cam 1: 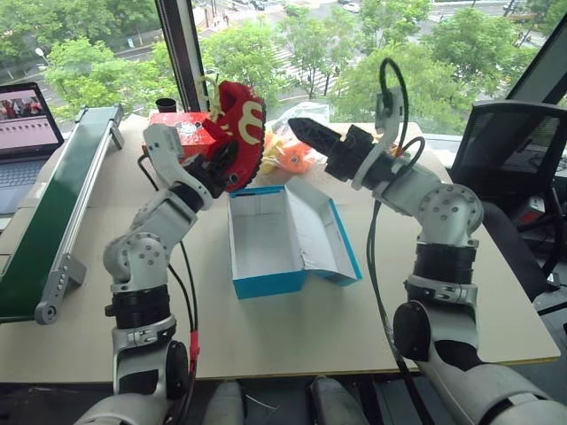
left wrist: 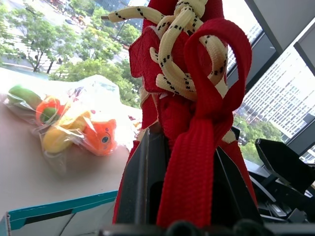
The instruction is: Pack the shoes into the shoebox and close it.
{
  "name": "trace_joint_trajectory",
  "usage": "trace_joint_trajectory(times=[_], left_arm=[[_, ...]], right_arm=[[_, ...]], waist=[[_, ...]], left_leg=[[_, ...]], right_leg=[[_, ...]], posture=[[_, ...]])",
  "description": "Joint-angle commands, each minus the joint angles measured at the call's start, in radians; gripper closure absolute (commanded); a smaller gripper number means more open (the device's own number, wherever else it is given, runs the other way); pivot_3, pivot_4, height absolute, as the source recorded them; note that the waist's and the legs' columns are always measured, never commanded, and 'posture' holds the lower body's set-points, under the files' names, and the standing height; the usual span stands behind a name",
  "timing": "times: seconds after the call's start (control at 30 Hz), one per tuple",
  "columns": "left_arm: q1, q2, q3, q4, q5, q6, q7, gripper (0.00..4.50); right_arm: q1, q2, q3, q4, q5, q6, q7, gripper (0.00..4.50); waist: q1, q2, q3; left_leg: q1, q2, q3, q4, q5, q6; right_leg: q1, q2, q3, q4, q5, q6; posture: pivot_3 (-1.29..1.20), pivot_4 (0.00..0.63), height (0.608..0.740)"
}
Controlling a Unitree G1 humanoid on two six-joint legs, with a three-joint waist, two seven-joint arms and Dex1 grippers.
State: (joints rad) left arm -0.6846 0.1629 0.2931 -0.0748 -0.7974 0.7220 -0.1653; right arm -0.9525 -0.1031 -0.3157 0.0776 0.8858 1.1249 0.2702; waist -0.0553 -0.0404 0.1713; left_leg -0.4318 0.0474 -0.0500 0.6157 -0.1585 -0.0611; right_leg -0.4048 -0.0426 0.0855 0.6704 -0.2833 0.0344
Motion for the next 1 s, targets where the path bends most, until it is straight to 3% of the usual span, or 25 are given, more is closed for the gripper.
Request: trace_joint_trajectory(times=[0.03,0.33,0.47,0.57,0.8,0.87,0.9,1.0], left_arm=[[-0.03,-0.03,-0.011,-0.064,-0.017,-0.028,0.018,4.42],[0.016,-0.131,-0.072,-0.123,-0.01,-0.023,0.06,4.42],[0.004,-0.123,-0.055,-0.124,-0.02,-0.023,0.065,4.42],[0.005,-0.115,-0.054,-0.125,-0.02,-0.019,0.064,4.43],[0.027,-0.112,-0.068,-0.137,-0.023,-0.005,0.069,4.43],[0.034,-0.12,-0.056,-0.144,-0.05,-0.001,0.07,3.44],[0.039,-0.121,-0.05,-0.149,-0.064,0.001,0.066,3.21],[0.048,-0.096,-0.051,-0.162,-0.061,0.012,0.063,2.02]], right_arm=[[-0.007,0.007,-0.016,-0.043,0.041,0.015,-0.037,0.0],[0.01,0.012,0.024,-0.062,-0.005,-0.037,-0.045,0.0],[0.02,0.01,0.018,-0.041,-0.021,-0.067,-0.057,0.0],[0.019,0.017,0.012,-0.034,-0.021,-0.086,-0.066,0.75],[-0.006,0.031,-0.004,-0.021,0.006,-0.12,-0.06,3.19],[-0.011,0.033,-0.002,-0.02,0.005,-0.123,-0.061,3.79],[-0.013,0.034,-0.001,-0.019,0.004,-0.125,-0.061,4.01],[-0.019,0.035,0.005,-0.019,-0.004,-0.129,-0.066,4.12]], waist=[[0.004,0.0,0.0],[0.011,0.0,0.0],[0.01,0.0,0.0],[0.01,0.0,0.0],[0.011,0.0,0.0],[0.011,0.0,0.0],[0.011,0.0,0.0],[0.01,0.001,0.0]], left_leg=[[0.0,0.0,0.0,0.0,0.0,0.0],[-0.001,0.0,0.0,0.0,0.0,0.0],[-0.001,0.0,0.0,0.0,0.0,0.0],[-0.001,0.0,0.0,0.0,0.0,0.0],[-0.002,0.0,0.0,0.0,0.0,0.0],[-0.002,0.0,0.0,0.0,0.0,0.0],[-0.002,0.0,-0.001,0.0,0.0,0.0],[-0.002,0.0,-0.001,0.0,0.0,0.0]], right_leg=[[0.0,0.0,0.0,0.0,0.0,0.0],[0.0,0.0,0.0,-0.002,0.0,0.0],[0.0,0.0,0.0,-0.002,0.0,0.0],[0.0,0.0,0.0,-0.003,0.0,0.0],[0.0,0.0,0.0,-0.003,0.0,0.0],[0.0,0.0,0.0,-0.003,0.0,0.0],[0.0,0.0,0.0,-0.003,0.0,0.0],[0.0,0.0,0.0,-0.003,0.0,0.0]], posture=[[0.0,0.15,0.734],[0.0,0.15,0.734],[0.0,0.15,0.734],[0.0,0.15,0.734],[0.0,0.15,0.734],[0.0,0.15,0.734],[0.0,0.15,0.734],[0.0,0.15,0.734]])
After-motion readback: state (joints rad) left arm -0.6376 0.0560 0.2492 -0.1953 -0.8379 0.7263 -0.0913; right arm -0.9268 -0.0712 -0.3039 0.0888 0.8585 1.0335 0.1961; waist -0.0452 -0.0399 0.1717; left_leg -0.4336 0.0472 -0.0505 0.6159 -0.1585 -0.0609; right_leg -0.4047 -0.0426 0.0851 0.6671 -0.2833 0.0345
